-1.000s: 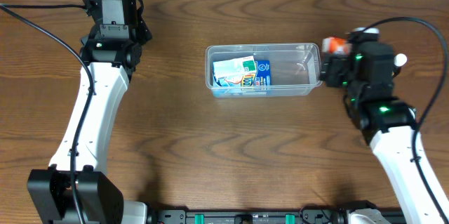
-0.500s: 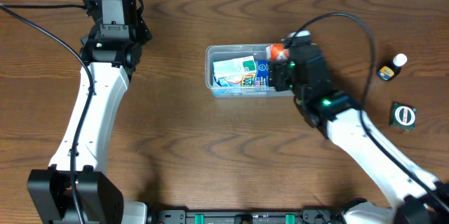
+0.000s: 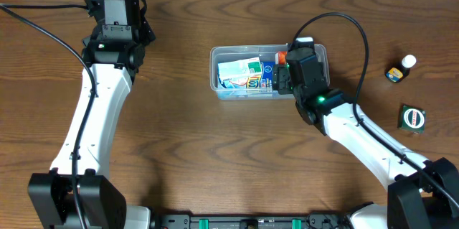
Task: Pack container
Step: 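Lower the red box into the container's right side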
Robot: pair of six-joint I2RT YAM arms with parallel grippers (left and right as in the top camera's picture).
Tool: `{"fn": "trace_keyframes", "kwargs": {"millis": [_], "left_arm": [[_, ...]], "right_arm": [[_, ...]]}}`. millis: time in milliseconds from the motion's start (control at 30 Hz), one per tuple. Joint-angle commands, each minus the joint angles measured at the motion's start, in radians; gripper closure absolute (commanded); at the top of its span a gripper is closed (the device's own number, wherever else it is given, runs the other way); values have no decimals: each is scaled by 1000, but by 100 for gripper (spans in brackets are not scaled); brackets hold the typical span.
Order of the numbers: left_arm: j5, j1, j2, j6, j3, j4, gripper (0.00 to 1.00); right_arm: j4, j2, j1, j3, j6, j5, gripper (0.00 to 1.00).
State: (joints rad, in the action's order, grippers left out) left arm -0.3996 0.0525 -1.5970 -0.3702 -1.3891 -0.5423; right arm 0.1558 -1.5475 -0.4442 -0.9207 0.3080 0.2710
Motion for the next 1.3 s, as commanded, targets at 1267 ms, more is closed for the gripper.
{"fn": "trace_keyframes", "kwargs": {"millis": [1267], "left_arm": [[-12, -3, -2, -13, -3, 0, 2]], "right_arm": [[-85, -193, 58, -40, -78, 3, 8]]}}
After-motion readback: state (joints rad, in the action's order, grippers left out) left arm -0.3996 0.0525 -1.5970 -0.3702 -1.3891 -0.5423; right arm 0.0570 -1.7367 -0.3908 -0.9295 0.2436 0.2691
